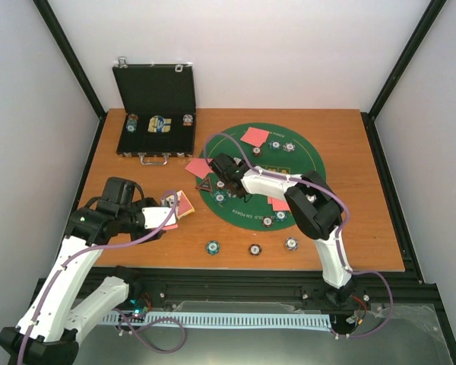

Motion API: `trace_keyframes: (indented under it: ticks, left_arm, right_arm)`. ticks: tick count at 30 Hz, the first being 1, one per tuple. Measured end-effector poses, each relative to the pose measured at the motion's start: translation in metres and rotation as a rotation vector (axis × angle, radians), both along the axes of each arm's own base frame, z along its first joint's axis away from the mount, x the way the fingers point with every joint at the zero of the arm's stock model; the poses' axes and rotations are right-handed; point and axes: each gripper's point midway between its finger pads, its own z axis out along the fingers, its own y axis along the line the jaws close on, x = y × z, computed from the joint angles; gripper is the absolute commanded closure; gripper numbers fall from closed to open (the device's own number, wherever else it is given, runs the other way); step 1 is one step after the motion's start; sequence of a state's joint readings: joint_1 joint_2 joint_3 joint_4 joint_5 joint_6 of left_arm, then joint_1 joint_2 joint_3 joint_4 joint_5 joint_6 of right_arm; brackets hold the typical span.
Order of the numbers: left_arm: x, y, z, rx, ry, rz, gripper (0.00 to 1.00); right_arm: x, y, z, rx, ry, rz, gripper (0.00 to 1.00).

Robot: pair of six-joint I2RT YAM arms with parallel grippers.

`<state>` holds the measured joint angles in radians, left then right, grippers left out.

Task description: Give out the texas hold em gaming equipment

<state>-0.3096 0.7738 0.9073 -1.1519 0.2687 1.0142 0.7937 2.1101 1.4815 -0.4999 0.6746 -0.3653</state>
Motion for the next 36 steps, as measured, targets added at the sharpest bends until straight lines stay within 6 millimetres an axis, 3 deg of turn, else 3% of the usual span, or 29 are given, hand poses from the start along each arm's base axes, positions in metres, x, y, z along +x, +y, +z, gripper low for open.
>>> trace_keyframes:
  ticks: [6,8,9,13,16,19,21,26,28,31,36]
  left_arm:
    - [0.0,0.001,0.001,0.0,-0.009,0.002,0.63]
    - [0.0,0.001,0.001,0.0,-0.009,0.002,0.63]
    - [0.0,0.001,0.001,0.0,-0.009,0.002,0.63]
    - [0.0,0.001,0.001,-0.001,-0.008,0.002,0.63]
    - [-0.001,0.0,0.001,-0.003,-0.008,0.0,0.63]
    - [-0.001,0.0,0.002,-0.005,-0.007,-0.001,0.63]
    - [-0.001,0.0,0.002,-0.005,-0.007,-0.002,0.63]
    - [-0.001,-0.001,0.002,-0.009,-0.006,-0.003,0.63]
    - [-0.001,-0.002,0.001,-0.012,-0.001,-0.005,0.63]
    - [-0.001,-0.003,0.001,-0.018,0.01,-0.002,0.63]
    - [0.001,-0.006,0.003,-0.032,0.023,0.002,0.62]
  right_arm:
    - [-0.005,-0.002,0.011,0.034,0.015,-0.026,0.16]
    - [-0.008,-0.005,0.025,0.064,0.011,-0.043,0.01]
    - [-0.013,-0.006,0.057,0.155,-0.011,-0.076,0.0]
    - [-0.026,0.003,0.099,0.438,0.014,-0.142,0.03]
    - [-0.049,0.016,0.151,0.779,0.059,-0.17,0.08]
    - [-0.078,0.036,0.184,1.071,0.166,-0.16,0.09]
    - [-0.101,0.054,0.186,1.22,0.292,-0.153,0.08]
    - [-0.172,0.094,0.132,1.306,0.657,-0.201,0.03]
    - [-0.2,0.107,0.121,1.303,0.764,-0.207,0.01]
    - [-0.228,0.127,0.125,1.338,0.869,-0.181,0.0]
    - [-0.244,0.152,0.148,1.438,0.946,-0.132,0.02]
